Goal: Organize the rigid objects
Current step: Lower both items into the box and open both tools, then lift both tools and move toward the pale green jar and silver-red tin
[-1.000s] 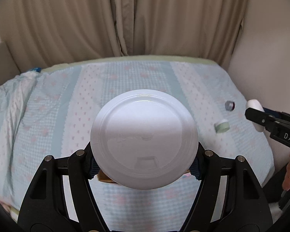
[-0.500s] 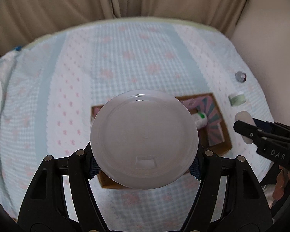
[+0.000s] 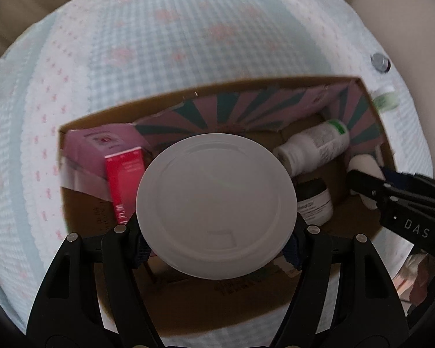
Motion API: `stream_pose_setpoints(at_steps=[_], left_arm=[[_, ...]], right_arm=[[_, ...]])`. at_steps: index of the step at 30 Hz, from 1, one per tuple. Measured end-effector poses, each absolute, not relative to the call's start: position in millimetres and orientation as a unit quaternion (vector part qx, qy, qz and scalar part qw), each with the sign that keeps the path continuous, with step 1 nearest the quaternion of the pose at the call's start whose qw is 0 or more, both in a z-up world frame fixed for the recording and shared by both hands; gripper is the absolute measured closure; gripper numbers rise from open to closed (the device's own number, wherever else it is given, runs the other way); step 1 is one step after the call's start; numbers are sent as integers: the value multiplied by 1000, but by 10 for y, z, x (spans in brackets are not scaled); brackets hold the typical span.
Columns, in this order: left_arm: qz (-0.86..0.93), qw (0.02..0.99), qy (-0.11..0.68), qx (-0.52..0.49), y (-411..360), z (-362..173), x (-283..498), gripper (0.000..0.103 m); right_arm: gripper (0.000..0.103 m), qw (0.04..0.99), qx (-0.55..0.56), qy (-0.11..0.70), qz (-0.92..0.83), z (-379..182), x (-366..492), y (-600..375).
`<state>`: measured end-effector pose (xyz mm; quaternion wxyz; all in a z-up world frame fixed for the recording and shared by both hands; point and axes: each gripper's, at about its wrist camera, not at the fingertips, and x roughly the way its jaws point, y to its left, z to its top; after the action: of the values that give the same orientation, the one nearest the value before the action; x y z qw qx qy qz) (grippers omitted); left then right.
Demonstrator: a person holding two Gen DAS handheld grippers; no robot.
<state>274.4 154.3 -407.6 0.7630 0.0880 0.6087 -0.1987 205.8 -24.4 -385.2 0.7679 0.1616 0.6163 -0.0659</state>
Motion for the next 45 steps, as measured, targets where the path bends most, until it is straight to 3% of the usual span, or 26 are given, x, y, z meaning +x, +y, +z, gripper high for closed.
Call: stream_pose_setpoints(at_steps=[7,8,9,11,13,15,30,45], left_arm=[[-218,749,617,102,1470,-4123,2774,35],[-221,751,614,102,1468,-4102,2778,29],[-229,754,608,99,1467,-4060,2781,7],[-238,763,593,96,1469,-3947,2784,0],[-240,766,588,99,1474,-3895,2791,0],[-233,766,590,105,1494,-3882,2795,0],[-202,795,566,85,1721,-3380,2624,0],[-158,841,516,40,1994,-2190,2024,0]], right_arm=[[62,768,133,624,-58,-3904,2098,-174],[62,769,124,624,-58,-3913,2101,-160],[62,769,120,625,-58,-3918,2107,-153],[59,766,117,630,-52,-3966,2106,-148],[22,769,107,628,-46,-3977,2067,-138],[0,777,108,619,-23,-3956,2009,-103],[0,812,93,577,-1,-3562,1741,-31],[0,842,88,533,24,-2516,1490,83]])
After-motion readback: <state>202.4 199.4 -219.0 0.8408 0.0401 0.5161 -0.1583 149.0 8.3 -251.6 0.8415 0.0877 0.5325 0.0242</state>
